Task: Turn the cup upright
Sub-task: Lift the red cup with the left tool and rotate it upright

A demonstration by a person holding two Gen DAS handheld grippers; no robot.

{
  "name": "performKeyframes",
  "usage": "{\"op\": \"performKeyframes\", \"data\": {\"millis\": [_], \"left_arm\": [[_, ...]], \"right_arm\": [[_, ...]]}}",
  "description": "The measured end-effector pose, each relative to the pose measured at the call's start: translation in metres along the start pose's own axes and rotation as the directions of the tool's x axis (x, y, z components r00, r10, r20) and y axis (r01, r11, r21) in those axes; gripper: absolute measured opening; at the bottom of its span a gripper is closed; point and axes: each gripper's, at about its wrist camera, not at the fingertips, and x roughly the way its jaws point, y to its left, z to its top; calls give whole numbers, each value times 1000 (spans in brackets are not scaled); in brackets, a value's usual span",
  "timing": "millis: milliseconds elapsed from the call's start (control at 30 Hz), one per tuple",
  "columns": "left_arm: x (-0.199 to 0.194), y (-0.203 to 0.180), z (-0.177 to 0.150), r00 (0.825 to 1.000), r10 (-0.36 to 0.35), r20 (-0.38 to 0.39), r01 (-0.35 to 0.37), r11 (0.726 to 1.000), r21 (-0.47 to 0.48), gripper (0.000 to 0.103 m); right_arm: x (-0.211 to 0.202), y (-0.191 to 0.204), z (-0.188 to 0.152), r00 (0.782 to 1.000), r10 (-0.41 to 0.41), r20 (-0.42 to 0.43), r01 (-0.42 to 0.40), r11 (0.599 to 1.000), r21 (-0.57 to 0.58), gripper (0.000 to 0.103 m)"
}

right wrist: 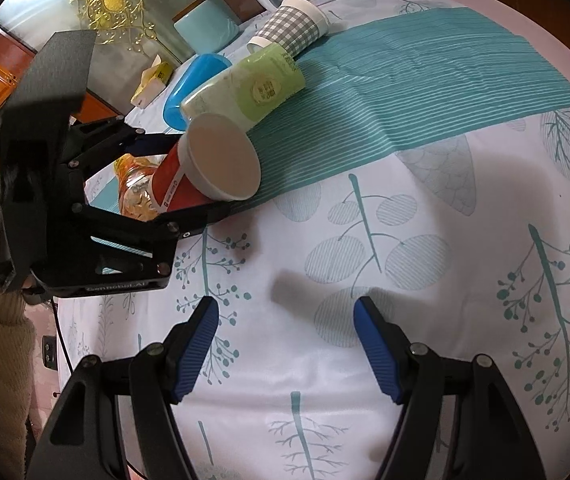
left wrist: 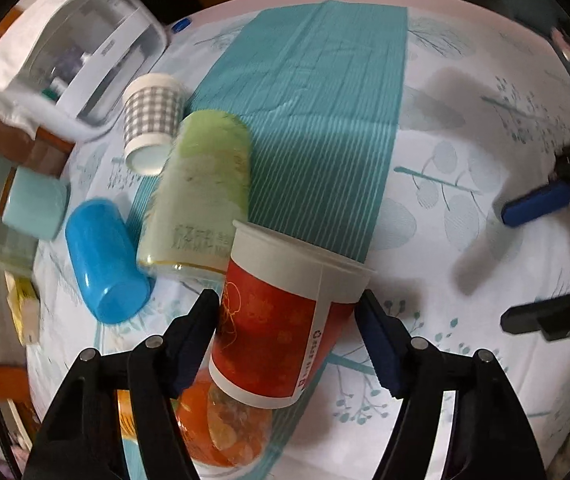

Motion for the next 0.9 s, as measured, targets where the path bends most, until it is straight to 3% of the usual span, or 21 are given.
{"op": "performKeyframes", "data": {"millis": [167, 300, 400, 467, 567, 600, 700, 833, 900], "left_arm": [[-19, 9, -3, 1000, 10, -18, -13, 984, -175, 67], [-31, 18, -13, 995, -38, -96, -5, 913, -407, 66], [-38, 24, -31, 983, -151, -100, 63, 801, -596, 66], [-41, 25, -41, 977, -197, -85, 91, 737, -670, 65], [-49, 23, -60, 961, -273, -45, 139, 616, -776, 64], [-51, 21, -66, 955, -295, -30, 155, 582, -799, 64], [-60, 13, -90, 928, -370, 31, 206, 443, -872, 64], [-65, -3, -113, 904, -413, 111, 247, 293, -923, 64], [-61, -12, -125, 887, -435, 152, 261, 203, -944, 64]], "right_arm": [[-7, -2, 2, 1000, 2, 14, -3, 1000, 10, 71], [-15, 1, 2, 999, 1, 37, -2, 1000, 3, 71], [-18, 4, 3, 999, -2, 46, 2, 1000, -7, 71], [-20, 7, 2, 999, 1, 47, 0, 1000, -12, 71], [-25, 10, 0, 999, 6, 52, -5, 1000, -24, 70], [-26, 10, -1, 999, 7, 54, -6, 1000, -26, 70], [-33, 11, -3, 998, 11, 63, -9, 1000, -30, 70], [-39, 13, -6, 997, -15, 76, 19, 999, -45, 70], [-39, 13, -7, 997, -16, 76, 20, 999, -46, 70]]}}
